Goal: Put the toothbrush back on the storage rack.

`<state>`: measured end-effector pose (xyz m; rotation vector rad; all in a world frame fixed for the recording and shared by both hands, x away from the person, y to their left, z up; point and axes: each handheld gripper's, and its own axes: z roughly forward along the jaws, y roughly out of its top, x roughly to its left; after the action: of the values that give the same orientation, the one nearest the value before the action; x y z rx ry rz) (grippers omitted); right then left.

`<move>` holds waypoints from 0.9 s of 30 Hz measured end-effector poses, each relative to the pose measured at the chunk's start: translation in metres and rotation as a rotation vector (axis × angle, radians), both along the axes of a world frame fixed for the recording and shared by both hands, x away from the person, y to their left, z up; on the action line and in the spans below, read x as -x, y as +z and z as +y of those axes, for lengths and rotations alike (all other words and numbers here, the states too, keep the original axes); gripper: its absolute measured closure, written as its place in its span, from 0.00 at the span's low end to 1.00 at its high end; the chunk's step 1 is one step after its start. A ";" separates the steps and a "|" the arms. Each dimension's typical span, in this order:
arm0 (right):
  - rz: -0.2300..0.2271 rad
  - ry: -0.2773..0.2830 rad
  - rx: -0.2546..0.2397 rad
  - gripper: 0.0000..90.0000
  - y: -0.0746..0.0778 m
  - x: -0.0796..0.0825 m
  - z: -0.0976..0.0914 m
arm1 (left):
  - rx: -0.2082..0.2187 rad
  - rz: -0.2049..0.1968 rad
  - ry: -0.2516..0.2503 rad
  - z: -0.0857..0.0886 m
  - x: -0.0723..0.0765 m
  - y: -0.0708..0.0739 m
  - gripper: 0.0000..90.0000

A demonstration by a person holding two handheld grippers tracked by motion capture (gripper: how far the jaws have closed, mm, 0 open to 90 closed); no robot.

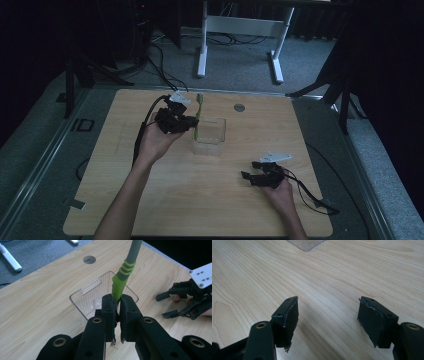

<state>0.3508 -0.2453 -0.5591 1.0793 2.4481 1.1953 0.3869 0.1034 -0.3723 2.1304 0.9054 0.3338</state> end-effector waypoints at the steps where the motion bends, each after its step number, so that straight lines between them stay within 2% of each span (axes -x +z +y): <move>1: 0.000 0.000 0.000 0.36 0.000 0.000 0.000 | 0.000 -0.003 0.005 -0.001 0.000 0.000 0.92; 17: 0.001 0.000 -0.002 0.36 0.000 0.000 0.000 | 0.013 -0.025 0.040 -0.004 -0.005 -0.002 0.92; 27: 0.002 0.000 -0.002 0.36 0.000 0.000 0.000 | -0.004 -0.028 0.056 -0.007 -0.010 -0.007 0.91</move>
<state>0.3508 -0.2454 -0.5591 1.0816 2.4483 1.1976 0.3966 0.0959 -0.3790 2.1016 0.9500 0.3935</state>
